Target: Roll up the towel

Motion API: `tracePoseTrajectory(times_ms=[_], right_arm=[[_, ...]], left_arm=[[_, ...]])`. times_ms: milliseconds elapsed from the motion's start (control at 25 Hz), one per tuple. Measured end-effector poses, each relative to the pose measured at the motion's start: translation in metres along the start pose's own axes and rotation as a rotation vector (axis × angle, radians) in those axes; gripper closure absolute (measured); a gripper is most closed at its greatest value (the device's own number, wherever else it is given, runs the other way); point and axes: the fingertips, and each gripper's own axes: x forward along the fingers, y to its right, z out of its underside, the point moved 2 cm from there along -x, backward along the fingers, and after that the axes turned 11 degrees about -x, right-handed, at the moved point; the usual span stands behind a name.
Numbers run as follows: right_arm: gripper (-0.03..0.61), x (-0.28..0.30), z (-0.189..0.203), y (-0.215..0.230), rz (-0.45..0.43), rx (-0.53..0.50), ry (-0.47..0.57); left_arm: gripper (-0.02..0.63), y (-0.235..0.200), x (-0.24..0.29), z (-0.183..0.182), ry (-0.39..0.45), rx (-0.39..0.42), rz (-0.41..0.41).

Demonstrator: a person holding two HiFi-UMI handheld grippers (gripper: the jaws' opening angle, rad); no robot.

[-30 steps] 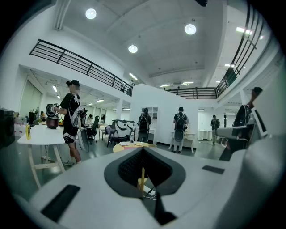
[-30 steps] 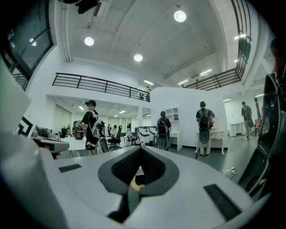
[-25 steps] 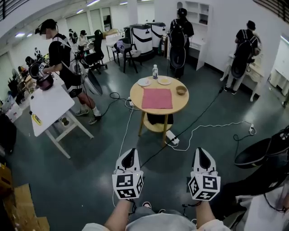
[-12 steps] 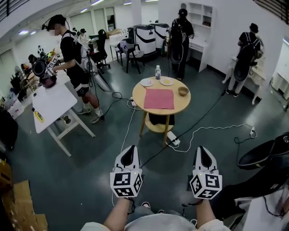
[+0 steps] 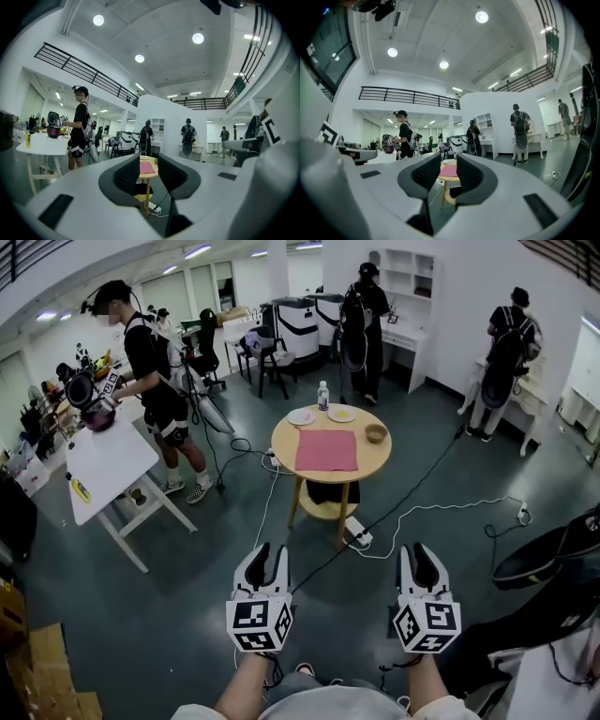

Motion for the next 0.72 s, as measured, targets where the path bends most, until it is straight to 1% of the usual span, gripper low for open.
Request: tracePoseTrajectory(times_ms=[200, 400, 560, 720], right_arm=[[0.397, -0.001, 0.001, 0.004, 0.007, 0.006, -0.006], [0.311, 0.001, 0.001, 0.008, 0.024, -0.012, 0.005], [0.248, 0.001, -0.002, 0.009, 0.038, -0.051, 0.02], [0.182, 0.003, -0.005, 0.011, 0.054, -0.067, 0.044]], left_arm=[[0.486, -0.001, 0.0, 0.002, -0.001, -0.016, 0.004], [0.412, -0.005, 0.005, 0.006, -0.011, -0.023, -0.003], [0.316, -0.008, 0.007, 0.009, -0.024, -0.022, -0.019], [0.216, -0.014, 0.008, 0.007, 0.003, -0.014, -0.059]])
